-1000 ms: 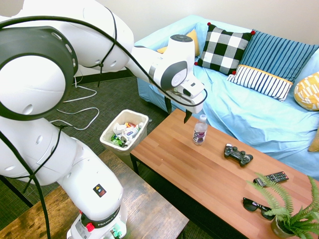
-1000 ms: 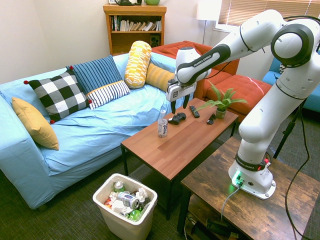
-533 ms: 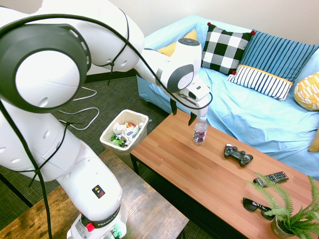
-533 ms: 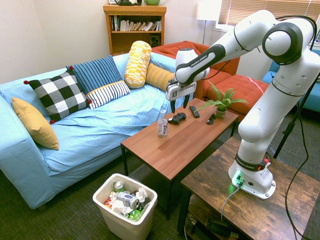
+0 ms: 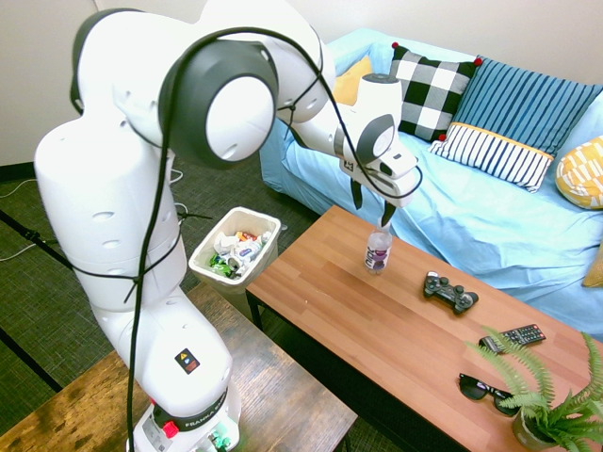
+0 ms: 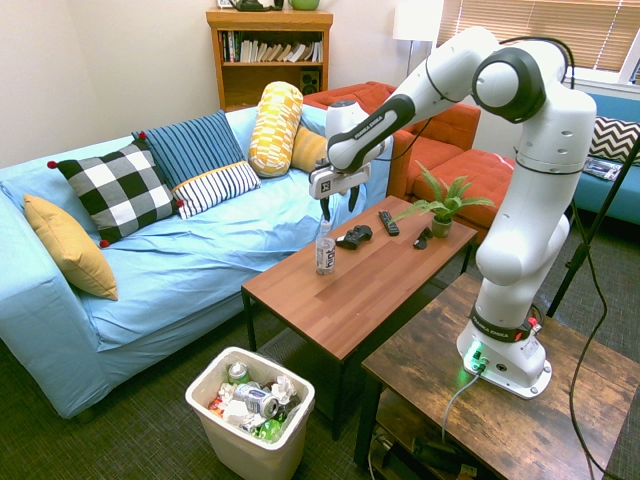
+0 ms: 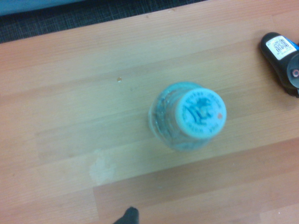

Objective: Throw the bottle in the trash bin

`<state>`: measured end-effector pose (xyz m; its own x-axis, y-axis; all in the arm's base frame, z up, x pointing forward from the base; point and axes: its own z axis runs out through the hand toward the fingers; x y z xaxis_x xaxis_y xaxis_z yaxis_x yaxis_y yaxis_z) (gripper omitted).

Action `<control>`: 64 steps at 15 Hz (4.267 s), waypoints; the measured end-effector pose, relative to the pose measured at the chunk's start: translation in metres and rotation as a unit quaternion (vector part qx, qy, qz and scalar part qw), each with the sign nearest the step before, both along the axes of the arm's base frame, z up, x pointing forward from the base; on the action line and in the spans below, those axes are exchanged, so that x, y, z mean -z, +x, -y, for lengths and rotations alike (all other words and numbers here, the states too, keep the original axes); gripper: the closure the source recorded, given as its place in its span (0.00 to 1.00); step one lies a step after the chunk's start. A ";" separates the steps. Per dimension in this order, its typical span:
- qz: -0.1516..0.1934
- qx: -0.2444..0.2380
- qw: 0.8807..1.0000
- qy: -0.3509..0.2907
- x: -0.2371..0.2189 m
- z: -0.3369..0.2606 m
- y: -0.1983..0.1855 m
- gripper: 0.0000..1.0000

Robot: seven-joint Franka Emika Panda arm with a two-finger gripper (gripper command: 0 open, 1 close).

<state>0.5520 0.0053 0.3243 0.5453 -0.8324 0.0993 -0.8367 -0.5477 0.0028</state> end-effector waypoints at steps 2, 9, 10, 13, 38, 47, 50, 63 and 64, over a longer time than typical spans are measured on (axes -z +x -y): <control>-0.011 0.007 1.000 0.000 0.023 -0.002 0.020 0.00; -0.031 0.025 0.999 -0.012 0.073 -0.002 0.048 0.00; -0.031 0.028 0.999 -0.012 0.074 0.000 0.049 0.00; -0.034 0.031 0.999 -0.011 0.077 0.002 0.050 1.00; 0.046 -0.078 0.996 -0.025 -0.036 -0.171 0.018 1.00; 0.031 -0.246 0.966 -0.073 0.027 -0.434 -0.085 1.00; 0.000 -0.274 0.958 -0.080 0.086 -0.480 -0.103 1.00; -0.023 -0.282 0.953 -0.103 0.149 -0.503 -0.099 0.00; -0.021 -0.282 0.953 -0.104 0.149 -0.503 -0.098 0.00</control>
